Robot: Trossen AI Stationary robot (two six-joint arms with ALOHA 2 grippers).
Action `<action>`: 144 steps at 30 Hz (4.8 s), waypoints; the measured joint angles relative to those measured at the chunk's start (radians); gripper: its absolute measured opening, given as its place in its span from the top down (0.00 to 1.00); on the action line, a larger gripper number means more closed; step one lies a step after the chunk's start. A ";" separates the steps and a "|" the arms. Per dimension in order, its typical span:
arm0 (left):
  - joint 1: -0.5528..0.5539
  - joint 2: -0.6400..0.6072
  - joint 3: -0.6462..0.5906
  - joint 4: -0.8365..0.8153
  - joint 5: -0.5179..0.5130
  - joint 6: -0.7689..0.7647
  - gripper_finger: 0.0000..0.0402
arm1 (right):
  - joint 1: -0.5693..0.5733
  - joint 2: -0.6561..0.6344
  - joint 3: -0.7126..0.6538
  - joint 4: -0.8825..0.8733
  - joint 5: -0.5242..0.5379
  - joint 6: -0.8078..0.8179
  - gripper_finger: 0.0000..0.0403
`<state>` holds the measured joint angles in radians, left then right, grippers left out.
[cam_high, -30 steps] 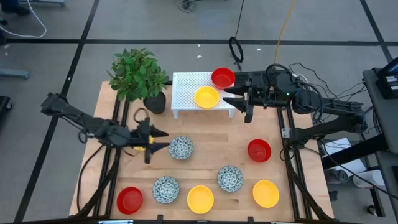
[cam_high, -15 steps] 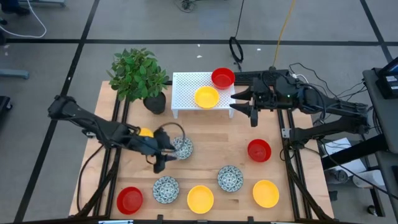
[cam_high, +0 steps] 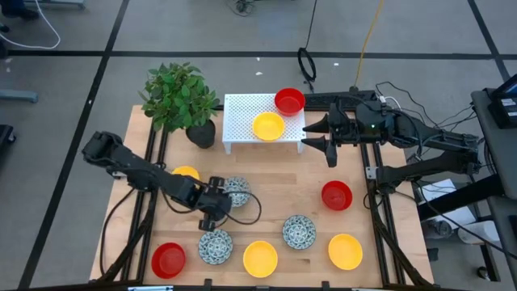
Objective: Pick & Place Mini bowls
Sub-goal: Put the white patterned bowl on the shelf
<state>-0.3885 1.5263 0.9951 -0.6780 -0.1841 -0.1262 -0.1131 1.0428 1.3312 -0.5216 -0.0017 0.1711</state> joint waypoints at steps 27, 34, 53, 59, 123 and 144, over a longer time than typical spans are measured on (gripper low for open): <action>0.000 0.106 0.000 0.030 -0.099 0.168 0.96 | 0.000 0.000 0.000 -0.061 0.000 -0.034 0.58; -0.003 0.042 0.075 0.005 -0.148 0.224 0.97 | 0.000 0.000 0.000 -0.060 0.000 -0.055 0.58; 0.256 0.040 0.490 -0.396 -0.273 0.253 0.98 | 0.000 0.000 0.001 -0.112 0.000 -0.090 0.58; 0.370 0.087 0.490 -0.404 -0.280 0.283 0.97 | 0.000 0.000 0.001 -0.160 0.000 -0.120 0.58; 0.737 0.176 0.489 -0.059 -0.313 0.689 0.88 | -0.078 -0.002 0.001 -0.084 0.005 -0.259 0.58; 0.655 0.138 0.489 -0.058 -0.507 0.644 0.49 | -0.078 -0.001 0.000 -0.090 0.005 -0.262 0.58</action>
<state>0.2668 1.6643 1.4845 -0.7357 -0.6908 0.5175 -0.1913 1.0416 1.3312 -0.6117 0.0029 -0.0914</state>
